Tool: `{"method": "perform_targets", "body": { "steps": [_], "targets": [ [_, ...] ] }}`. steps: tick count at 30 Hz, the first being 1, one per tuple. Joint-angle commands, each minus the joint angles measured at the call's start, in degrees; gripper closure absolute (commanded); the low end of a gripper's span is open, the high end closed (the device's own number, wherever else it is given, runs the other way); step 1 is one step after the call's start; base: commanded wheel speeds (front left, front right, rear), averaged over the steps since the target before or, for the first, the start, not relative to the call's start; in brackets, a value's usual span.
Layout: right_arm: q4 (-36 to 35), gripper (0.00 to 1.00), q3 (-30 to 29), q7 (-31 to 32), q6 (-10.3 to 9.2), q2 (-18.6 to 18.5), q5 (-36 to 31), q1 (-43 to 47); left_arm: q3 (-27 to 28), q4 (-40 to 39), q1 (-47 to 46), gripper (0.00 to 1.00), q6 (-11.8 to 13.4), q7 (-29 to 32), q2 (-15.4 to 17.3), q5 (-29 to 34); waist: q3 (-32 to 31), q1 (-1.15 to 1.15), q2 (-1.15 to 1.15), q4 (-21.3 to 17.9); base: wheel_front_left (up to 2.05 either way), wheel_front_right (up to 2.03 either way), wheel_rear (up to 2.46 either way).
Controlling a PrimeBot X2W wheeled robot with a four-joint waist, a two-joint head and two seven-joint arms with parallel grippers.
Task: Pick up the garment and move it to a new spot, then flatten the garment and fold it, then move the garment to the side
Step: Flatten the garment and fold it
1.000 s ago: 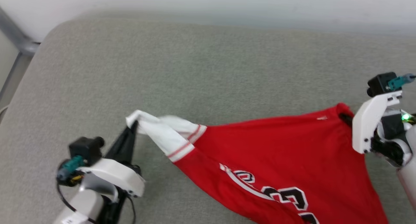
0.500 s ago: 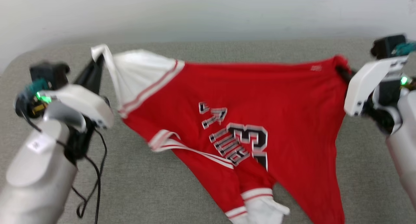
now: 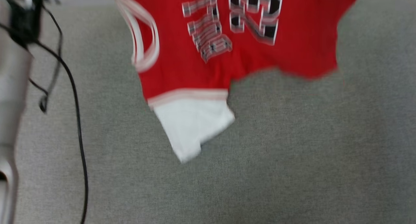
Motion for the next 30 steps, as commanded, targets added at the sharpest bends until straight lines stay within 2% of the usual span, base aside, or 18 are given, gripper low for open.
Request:
{"method": "perform_targets", "body": {
  "steps": [1,9,15,23,30],
  "targets": [
    [0.5,1.00,-0.9,-0.5,-0.18,-1.1,-0.5,-2.4,0.4,1.1,-2.7,1.00,0.7,-0.5,1.4,0.8,3.5,-0.01,0.00,0.0,0.00,0.00,0.00],
    [1.3,1.00,-4.3,-2.9,-0.25,-3.0,-3.4,-17.4,0.2,5.5,-20.8,1.00,0.4,-3.3,2.5,4.4,12.1,-0.01,0.00,1.0,0.00,0.00,0.00],
    [2.7,1.00,-4.8,-4.4,-0.32,-2.6,-5.0,-24.5,-0.4,8.3,-28.5,1.00,-0.7,-4.2,2.5,5.4,17.9,-0.01,0.00,1.8,0.00,0.00,0.00],
    [7.0,1.00,-2.2,-6.2,-0.23,0.3,-4.7,-26.3,-0.1,13.5,-28.3,1.00,-3.2,-5.5,0.1,3.4,22.8,-0.01,0.00,2.4,0.00,0.00,0.00],
    [9.3,1.00,3.4,-9.0,-0.17,0.9,-0.8,-20.3,0.8,17.7,-21.7,1.00,-6.6,-6.3,-2.1,-0.4,21.7,-0.01,0.00,2.7,0.00,0.00,0.00]
  ]
}}
